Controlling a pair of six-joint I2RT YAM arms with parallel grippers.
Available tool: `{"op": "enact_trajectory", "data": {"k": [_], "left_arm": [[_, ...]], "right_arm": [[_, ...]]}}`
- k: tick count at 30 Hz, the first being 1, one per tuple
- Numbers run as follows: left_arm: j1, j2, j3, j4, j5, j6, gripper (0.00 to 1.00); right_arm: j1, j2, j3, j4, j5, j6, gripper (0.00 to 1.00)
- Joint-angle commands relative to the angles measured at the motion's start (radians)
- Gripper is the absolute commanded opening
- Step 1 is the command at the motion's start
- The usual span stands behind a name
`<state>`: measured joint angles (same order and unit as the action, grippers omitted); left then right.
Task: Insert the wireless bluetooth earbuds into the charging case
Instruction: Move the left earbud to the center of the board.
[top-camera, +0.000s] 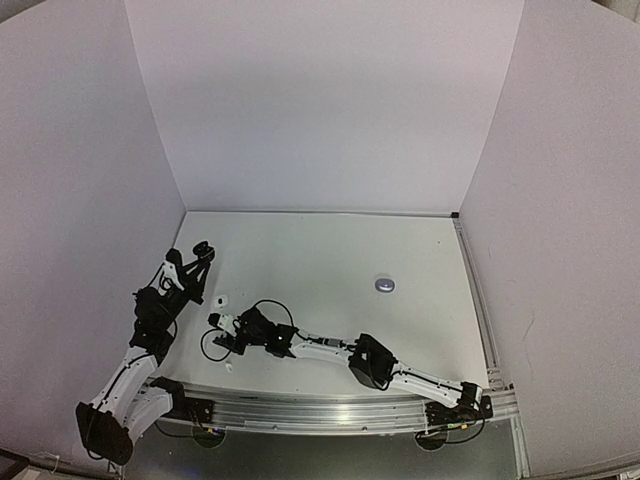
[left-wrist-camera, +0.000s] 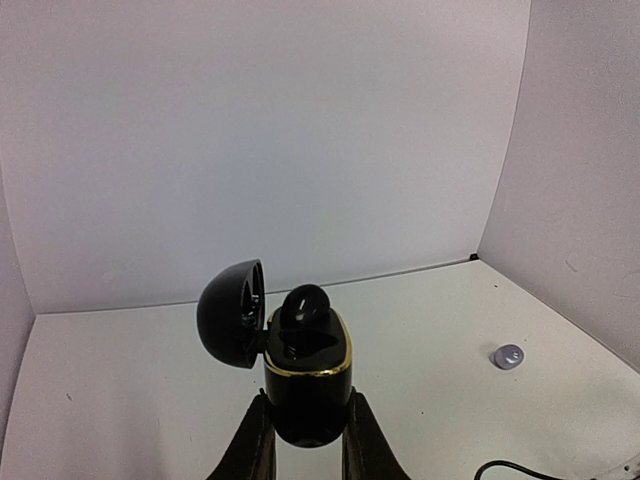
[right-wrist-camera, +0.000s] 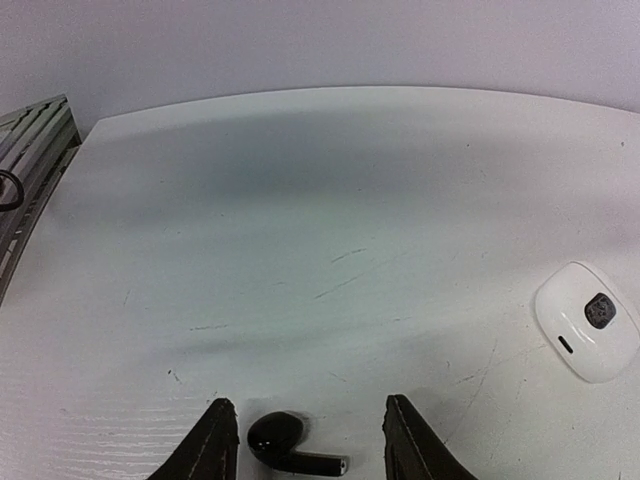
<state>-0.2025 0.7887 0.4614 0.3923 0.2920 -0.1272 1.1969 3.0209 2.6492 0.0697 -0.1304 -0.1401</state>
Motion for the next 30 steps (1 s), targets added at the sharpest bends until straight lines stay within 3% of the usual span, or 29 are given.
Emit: {"op": "enact_trajectory", "data": {"k": [1, 18, 30], "left_arm": [[0.006, 0.011, 0.021, 0.046, 0.004, -0.003, 0.0], [0.006, 0.022, 0.02, 0.049, -0.008, -0.002, 0.0], [0.007, 0.016, 0.026, 0.035, -0.01, 0.003, 0.0]], "right_arm": [[0.009, 0.047, 0.081, -0.015, 0.009, -0.05, 0.44], [0.016, 0.065, 0.103, -0.185, 0.027, -0.119, 0.29], [0.017, -0.05, -0.042, -0.303, 0.171, -0.177, 0.19]]}}
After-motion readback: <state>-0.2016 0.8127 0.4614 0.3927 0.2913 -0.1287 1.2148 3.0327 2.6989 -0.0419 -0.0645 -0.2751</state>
